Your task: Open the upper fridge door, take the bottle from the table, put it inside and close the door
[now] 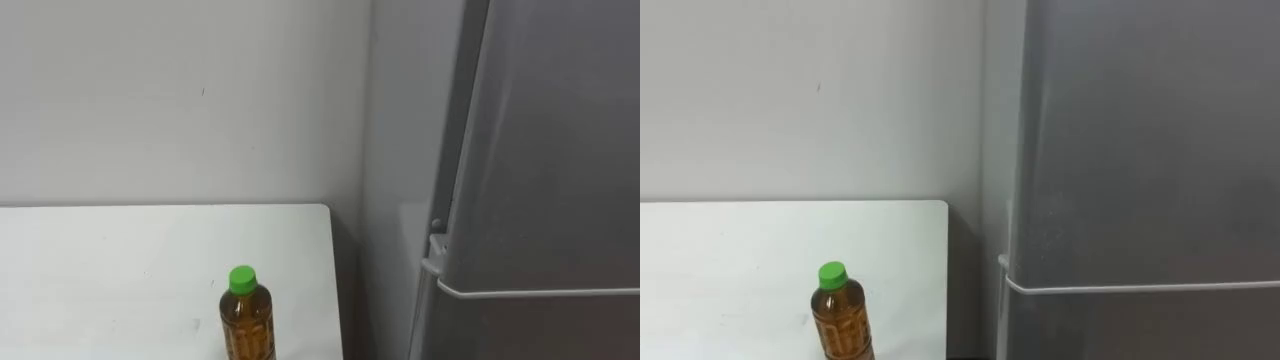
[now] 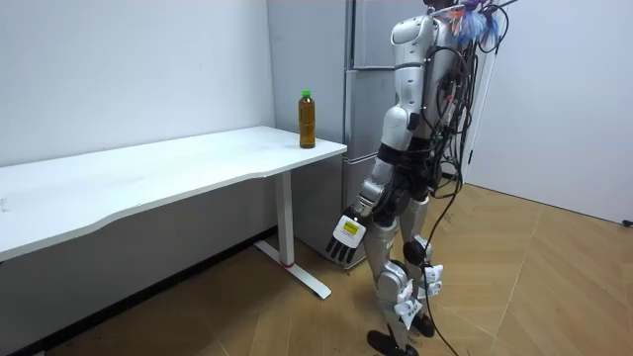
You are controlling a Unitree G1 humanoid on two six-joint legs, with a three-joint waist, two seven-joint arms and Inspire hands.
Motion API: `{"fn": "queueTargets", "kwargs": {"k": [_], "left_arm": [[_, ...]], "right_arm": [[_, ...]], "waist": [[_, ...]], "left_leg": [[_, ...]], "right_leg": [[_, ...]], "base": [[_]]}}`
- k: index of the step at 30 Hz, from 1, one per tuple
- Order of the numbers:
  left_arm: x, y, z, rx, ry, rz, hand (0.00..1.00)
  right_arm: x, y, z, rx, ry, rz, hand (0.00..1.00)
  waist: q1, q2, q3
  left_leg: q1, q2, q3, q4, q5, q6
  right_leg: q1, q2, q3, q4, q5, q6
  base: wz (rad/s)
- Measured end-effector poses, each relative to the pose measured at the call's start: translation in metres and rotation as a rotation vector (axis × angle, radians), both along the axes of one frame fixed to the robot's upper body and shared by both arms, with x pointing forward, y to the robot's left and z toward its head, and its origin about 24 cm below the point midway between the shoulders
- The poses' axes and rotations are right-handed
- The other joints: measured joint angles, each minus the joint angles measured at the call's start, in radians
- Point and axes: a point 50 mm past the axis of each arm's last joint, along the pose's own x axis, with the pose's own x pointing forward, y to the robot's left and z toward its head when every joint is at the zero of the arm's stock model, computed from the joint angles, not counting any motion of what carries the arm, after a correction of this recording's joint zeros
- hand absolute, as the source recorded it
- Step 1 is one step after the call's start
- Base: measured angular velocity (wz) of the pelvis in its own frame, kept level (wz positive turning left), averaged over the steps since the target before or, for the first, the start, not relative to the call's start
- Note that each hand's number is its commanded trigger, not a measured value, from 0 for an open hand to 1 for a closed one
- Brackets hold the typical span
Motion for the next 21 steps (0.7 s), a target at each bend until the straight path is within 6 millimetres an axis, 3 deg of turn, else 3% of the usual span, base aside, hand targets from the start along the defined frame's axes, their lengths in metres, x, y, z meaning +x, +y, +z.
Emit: {"fn": "queueTargets", "kwargs": {"k": [21], "left_arm": [[0.0027, 0.0047, 0.0008, 0.077, 0.018, -0.036, 0.00]], "right_arm": [[0.0058, -0.0003, 0.0003, -0.027, -0.004, 0.032, 0.00]], "waist": [[0.002, -0.001, -0.0039]], "left_leg": [[0.000, 0.000, 0.000, 0.002, 0.000, 0.000]], "right_leg": [[-0.009, 0.000, 0.005, 0.005, 0.000, 0.000]], "base": [[0.00]]}}
